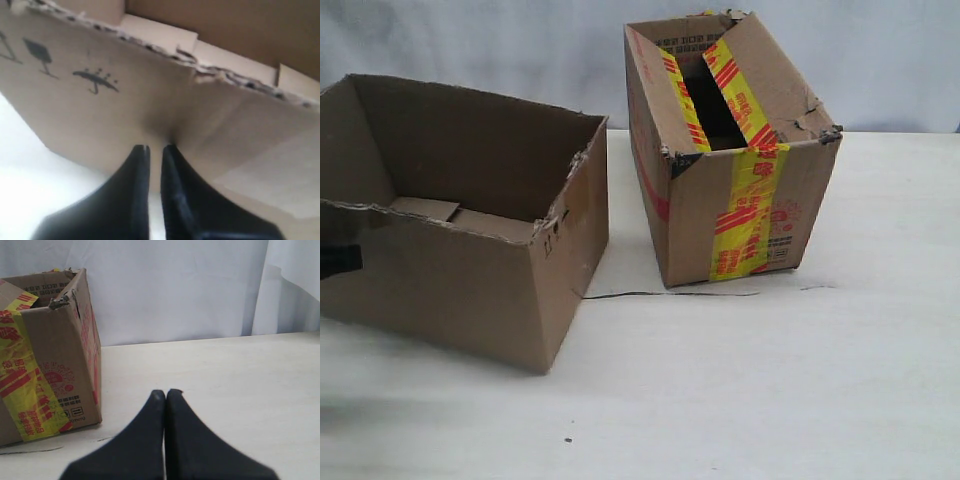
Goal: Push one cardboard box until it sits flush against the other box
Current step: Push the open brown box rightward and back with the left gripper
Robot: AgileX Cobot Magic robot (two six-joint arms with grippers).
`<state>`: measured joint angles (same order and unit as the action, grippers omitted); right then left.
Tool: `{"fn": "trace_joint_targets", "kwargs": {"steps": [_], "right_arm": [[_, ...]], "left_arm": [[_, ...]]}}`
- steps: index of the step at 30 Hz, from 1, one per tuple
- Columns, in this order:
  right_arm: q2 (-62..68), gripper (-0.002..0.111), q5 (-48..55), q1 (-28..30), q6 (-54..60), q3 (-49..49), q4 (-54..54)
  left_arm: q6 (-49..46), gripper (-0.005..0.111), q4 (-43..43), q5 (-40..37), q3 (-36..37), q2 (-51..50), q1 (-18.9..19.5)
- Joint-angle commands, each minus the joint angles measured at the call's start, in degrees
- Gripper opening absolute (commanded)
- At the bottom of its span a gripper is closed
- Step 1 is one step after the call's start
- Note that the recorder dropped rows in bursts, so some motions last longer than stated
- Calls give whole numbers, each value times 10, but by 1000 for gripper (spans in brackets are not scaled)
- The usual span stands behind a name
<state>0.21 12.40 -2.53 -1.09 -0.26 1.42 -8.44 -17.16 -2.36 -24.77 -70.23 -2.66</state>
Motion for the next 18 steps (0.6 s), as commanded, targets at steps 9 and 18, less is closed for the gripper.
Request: {"fn": "trace_joint_targets", "kwargs": {"steps": [9,18], "right_arm": [[-2,0,-2,-2,4,3,-3],[-2,0,-2,-2,4,3,-3]], "left_arm": [[-7,0,7,135,-94,-142,0],[-7,0,15,169,-209,-245,0]]}}
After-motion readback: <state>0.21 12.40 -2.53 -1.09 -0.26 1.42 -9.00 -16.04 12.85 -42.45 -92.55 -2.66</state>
